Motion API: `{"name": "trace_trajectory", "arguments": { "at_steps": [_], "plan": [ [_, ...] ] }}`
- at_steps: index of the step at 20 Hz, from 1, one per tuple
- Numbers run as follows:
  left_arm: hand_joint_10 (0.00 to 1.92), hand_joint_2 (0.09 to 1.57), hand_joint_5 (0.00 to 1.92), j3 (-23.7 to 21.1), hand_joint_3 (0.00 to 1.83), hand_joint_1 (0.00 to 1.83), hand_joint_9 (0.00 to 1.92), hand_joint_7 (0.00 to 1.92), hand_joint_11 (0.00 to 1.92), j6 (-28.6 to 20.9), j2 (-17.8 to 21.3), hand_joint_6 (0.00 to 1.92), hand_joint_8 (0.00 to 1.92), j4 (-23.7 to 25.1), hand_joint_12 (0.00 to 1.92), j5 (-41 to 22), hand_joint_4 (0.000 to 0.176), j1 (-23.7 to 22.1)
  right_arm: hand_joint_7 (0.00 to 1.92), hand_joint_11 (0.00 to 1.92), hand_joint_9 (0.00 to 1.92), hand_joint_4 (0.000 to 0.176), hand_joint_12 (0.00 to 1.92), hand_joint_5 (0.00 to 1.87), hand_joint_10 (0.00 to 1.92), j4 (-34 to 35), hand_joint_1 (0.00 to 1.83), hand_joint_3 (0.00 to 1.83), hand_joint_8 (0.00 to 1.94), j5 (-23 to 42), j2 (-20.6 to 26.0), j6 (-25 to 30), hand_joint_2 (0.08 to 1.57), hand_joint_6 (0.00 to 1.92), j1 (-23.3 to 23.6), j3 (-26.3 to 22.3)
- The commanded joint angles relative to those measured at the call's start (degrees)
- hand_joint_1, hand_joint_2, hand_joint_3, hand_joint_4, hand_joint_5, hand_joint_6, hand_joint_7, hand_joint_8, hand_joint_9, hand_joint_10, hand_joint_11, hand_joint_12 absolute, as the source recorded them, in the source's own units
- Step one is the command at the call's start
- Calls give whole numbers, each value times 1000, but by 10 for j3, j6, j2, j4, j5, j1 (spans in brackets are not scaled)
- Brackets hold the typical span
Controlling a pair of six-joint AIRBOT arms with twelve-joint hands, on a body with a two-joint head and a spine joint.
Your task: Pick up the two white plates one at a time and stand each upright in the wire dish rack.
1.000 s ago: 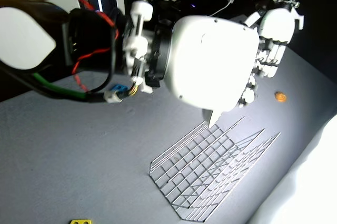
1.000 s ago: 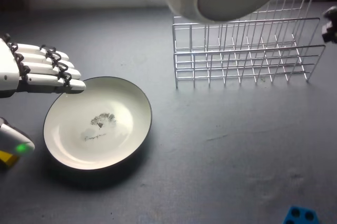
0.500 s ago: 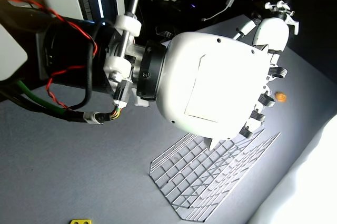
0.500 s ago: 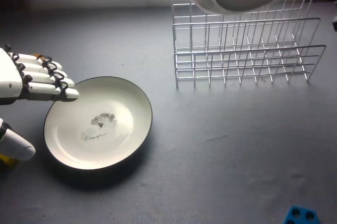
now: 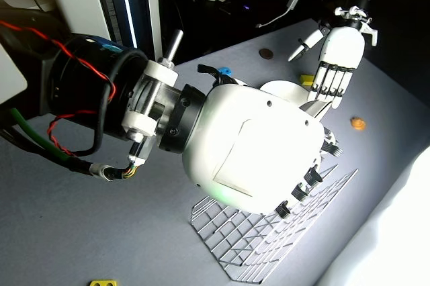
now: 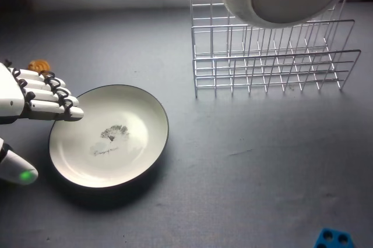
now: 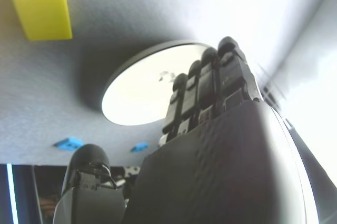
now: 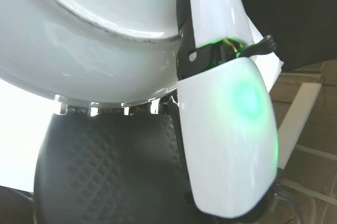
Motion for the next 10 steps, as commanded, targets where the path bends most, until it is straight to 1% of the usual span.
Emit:
{"name": "trace_trajectory", "arguments": {
  "at_steps": [1, 2, 3, 4, 6, 7, 10],
  "plan": [
    [0, 1059, 0, 3, 0, 0, 0, 0, 0, 0, 1, 0, 0, -25, 0, -9, 0, 0, 1044, 767, 957, 0, 1127, 1003, 1065, 19, 1380, 0, 847, 64, 5, 10, 1085, 960, 14, 5],
    [0, 1055, 0, 4, 0, 0, 0, 0, 0, 0, 1, 0, 0, -25, 0, -9, 0, 2, 1031, 743, 918, 0, 1145, 988, 1106, 21, 1377, 1, 882, 64, 4, 9, 1095, 986, 14, 7],
    [0, 1057, 0, 5, 0, 0, 0, 0, 0, 0, 0, 0, 0, -25, 0, -9, 0, 3, 1026, 739, 915, 0, 1150, 987, 1114, 46, 1377, 1, 890, 64, 4, -9, 1096, 986, 14, 10],
    [0, 1067, 0, 7, 2, 0, 0, 0, 0, 0, -1, 0, 0, -25, 0, -9, 0, 3, 1055, 761, 948, 0, 1137, 1005, 1081, 61, 1381, 0, 819, 64, 4, -11, 1085, 961, 14, 14],
    [0, 1061, 0, 10, 0, 0, 0, 0, 0, 0, -3, 0, 0, -25, 0, -9, 0, 4, 1075, 795, 984, 0, 1117, 1010, 1044, 63, 1384, 0, 782, 65, 4, -11, 1076, 944, 19, 17],
    [0, 1066, 0, 10, 2, 0, 0, 0, 0, 0, -3, 0, 0, -25, 0, -9, 0, 6, 1037, 767, 964, 0, 1126, 999, 1079, 64, 1381, 1, 837, 64, 4, -9, 1085, 961, 23, 19],
    [0, 1062, 3, 11, 0, 0, 0, 2, 0, -1, -4, 0, 0, -25, 0, -9, 0, 6, 1032, 765, 967, 0, 1130, 1007, 1081, 75, 1381, 1, 837, 48, 4, -9, 1085, 950, 25, 23]
  ]
}}
